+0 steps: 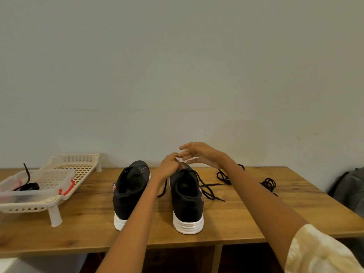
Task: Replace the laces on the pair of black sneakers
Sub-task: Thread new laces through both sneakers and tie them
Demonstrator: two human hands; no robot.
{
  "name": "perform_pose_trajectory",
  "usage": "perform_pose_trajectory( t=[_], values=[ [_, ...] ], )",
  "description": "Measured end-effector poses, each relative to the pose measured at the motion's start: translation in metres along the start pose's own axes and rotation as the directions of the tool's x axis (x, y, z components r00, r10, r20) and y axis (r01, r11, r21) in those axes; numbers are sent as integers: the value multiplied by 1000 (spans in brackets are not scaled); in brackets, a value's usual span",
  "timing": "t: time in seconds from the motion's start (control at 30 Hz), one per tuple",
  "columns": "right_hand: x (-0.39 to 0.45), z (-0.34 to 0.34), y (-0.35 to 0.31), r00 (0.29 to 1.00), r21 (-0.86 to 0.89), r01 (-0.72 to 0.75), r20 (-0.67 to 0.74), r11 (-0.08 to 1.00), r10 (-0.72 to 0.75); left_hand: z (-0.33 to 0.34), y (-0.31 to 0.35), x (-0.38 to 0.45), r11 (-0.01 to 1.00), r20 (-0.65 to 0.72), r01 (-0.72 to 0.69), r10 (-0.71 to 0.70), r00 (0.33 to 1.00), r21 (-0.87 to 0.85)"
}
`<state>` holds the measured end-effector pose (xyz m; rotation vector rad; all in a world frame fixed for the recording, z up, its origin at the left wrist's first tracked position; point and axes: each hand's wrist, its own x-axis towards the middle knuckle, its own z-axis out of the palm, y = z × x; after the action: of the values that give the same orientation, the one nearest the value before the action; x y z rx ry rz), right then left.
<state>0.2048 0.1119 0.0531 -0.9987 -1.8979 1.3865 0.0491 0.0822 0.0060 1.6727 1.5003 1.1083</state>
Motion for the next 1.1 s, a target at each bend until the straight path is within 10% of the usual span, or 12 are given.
perform_pose_trajectory(
  t=[0.17,0.37,0.57,0.8,0.97,1.1],
  values=[
    [13,-9,39,968,-625,-197,-244,755,51,-5,-3,-5,981,-136,26,1,991,194],
    [10,0,73,927,-632,-269,-374,727,18,2,-20,7,861,73,-72,41,997,504],
    [4,5,85,811,32,-232,-545,972,212,7,-21,7,864,194,-121,27,981,489],
    [1,-5,86,688,635,136,-613,761,388,2,-25,5,920,125,-96,52,991,380],
    [-8,-4,81,766,100,-206,-603,973,224,-3,-20,4,972,23,-102,99,995,212],
    [-17,7,62,873,-314,-53,-476,948,-109,-11,-10,3,986,-277,-164,162,947,14]
  ],
)
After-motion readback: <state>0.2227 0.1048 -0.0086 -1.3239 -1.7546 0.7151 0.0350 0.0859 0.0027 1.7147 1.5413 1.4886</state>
